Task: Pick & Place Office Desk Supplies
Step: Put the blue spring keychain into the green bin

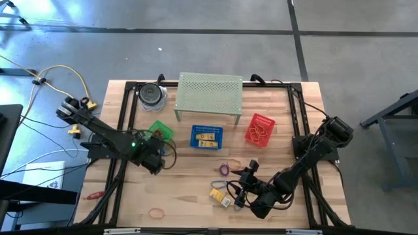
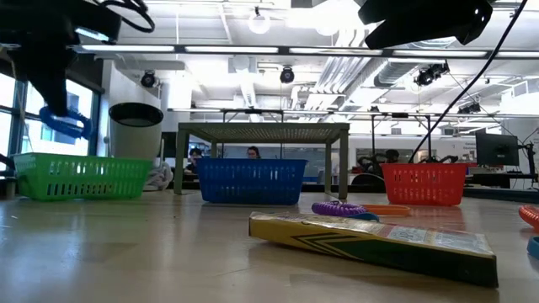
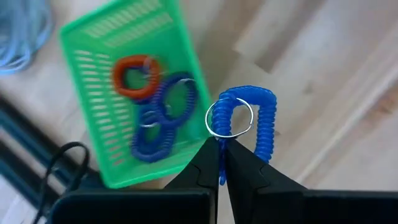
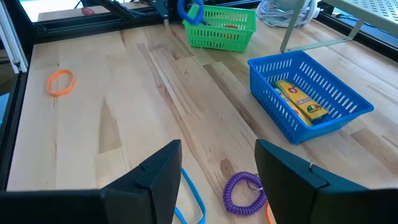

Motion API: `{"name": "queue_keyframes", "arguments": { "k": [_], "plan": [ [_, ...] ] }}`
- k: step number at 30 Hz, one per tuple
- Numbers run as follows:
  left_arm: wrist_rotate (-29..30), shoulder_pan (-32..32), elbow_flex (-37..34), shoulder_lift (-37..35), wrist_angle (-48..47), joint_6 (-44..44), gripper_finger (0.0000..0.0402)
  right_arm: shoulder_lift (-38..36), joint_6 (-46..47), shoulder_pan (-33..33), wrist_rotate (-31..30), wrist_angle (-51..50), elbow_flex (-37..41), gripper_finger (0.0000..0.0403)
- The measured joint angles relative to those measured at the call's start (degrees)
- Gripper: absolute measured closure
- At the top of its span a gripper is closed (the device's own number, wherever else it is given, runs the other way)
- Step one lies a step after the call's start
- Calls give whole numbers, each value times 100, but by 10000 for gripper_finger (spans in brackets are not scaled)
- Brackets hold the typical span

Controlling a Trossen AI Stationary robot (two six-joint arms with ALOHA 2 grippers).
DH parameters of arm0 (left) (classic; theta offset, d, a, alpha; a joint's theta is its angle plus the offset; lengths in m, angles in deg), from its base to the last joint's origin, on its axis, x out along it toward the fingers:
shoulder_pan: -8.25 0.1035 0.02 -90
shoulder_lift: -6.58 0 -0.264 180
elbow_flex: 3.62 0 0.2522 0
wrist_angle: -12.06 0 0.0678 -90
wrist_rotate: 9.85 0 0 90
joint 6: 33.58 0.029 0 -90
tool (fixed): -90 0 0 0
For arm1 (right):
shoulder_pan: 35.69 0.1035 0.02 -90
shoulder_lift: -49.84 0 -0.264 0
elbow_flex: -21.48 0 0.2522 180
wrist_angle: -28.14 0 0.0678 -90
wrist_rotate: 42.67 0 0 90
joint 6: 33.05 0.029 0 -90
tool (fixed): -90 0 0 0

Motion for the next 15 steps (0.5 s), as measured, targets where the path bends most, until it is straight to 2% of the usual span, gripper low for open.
{"name": "queue_keyframes", "arguments": {
  "k": [5, 11, 15],
  "plan": [
    [140, 329, 0, -335, -64, 392, 396, 0, 2, 2, 0, 3, 0, 210],
    [748, 927, 2, -561, -464, 518, 396, 0, 4, 1, 0, 6, 0, 210],
    [696, 1435, -82, -559, -494, 498, 396, 0, 4, 2, 0, 6, 0, 210]
  ]
}}
